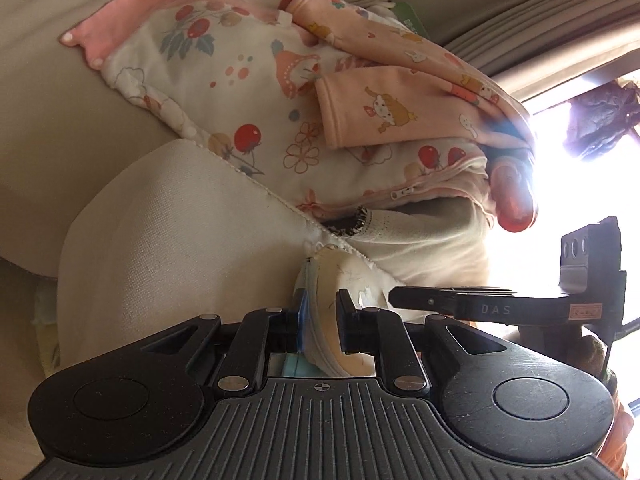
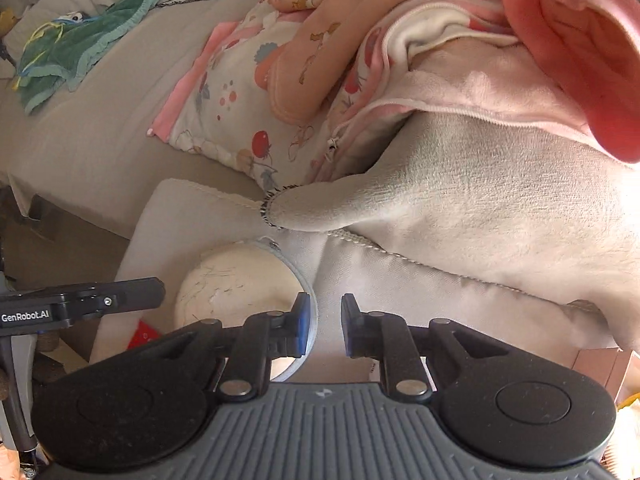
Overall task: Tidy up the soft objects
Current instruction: 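Grasp the blue face mask with the right tool while the left tool holds the case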
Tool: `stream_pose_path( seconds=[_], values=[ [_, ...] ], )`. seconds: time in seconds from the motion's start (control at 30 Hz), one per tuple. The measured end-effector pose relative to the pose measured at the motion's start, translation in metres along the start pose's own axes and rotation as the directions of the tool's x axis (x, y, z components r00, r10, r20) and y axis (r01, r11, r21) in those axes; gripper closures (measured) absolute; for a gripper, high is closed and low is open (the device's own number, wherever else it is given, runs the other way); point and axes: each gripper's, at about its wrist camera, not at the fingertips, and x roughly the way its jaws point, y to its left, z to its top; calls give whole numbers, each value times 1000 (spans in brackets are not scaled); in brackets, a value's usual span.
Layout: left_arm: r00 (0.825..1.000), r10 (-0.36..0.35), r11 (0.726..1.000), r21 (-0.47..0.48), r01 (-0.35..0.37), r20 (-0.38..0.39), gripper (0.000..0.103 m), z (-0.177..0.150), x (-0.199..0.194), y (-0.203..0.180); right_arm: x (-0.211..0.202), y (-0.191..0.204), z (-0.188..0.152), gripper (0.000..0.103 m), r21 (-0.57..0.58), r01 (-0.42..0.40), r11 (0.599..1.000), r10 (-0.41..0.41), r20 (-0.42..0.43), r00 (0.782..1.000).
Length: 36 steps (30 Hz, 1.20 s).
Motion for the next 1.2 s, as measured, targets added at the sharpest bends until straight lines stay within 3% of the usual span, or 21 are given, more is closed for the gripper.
stream_pose_path(
  seconds=[0.13, 0.4, 0.47, 0.5, 0.53, 0.57, 0.63, 0.8, 0.97, 1.03, 1.13, 1.2],
  values=[
    [1000, 23, 999, 28, -24, 11, 74, 2, 9, -6, 10, -4, 1, 88, 8, -14, 1000, 14, -18, 1000],
    [999, 39, 999, 24, -40, 30, 69, 10, 19, -4, 12, -5, -2, 91, 3, -37, 999, 37, -26, 999],
    [1000, 8, 1000, 30, -9, 18, 59, 10, 19, -5, 12, -4, -2, 92, 1, -41, 999, 41, -25, 999],
    [1000, -15, 999, 32, 15, 6, 47, 10, 18, -5, 13, -4, -2, 93, -1, -43, 999, 43, -25, 999],
    [999, -37, 998, 43, 37, -10, 42, 10, 18, -6, 13, -4, -2, 93, -1, -44, 999, 44, -23, 999],
    [1000, -24, 997, 67, 25, -21, 43, 9, 19, -8, 14, -5, -1, 93, -1, -44, 999, 44, -20, 999],
    [996, 82, 992, 103, -77, -47, 41, 8, 25, -12, 15, -5, -1, 93, -3, -50, 999, 50, -17, 999],
    [996, -30, 997, 68, 36, -86, 41, 5, 40, -13, 19, -5, -3, 93, 1, -56, 998, 56, -34, 998],
    [999, -3, 992, 125, 8, -39, 41, 1, 50, -25, 22, -7, -4, 94, 9, -105, 994, 105, -40, 994],
    [1000, -6, 993, 119, 10, -29, 56, 1, 44, -28, 19, -7, -4, 94, 7, -101, 995, 101, -32, 994],
    [1000, -19, 996, 88, 19, -5, 58, -2, 27, -32, 1, -6, -5, 93, -2, -68, 998, 68, 44, 997],
    [999, -7, 991, 137, -1, 52, 58, -8, 6, -40, -20, -1, -9, 93, -9, -54, 998, 55, 97, 994]
  ],
)
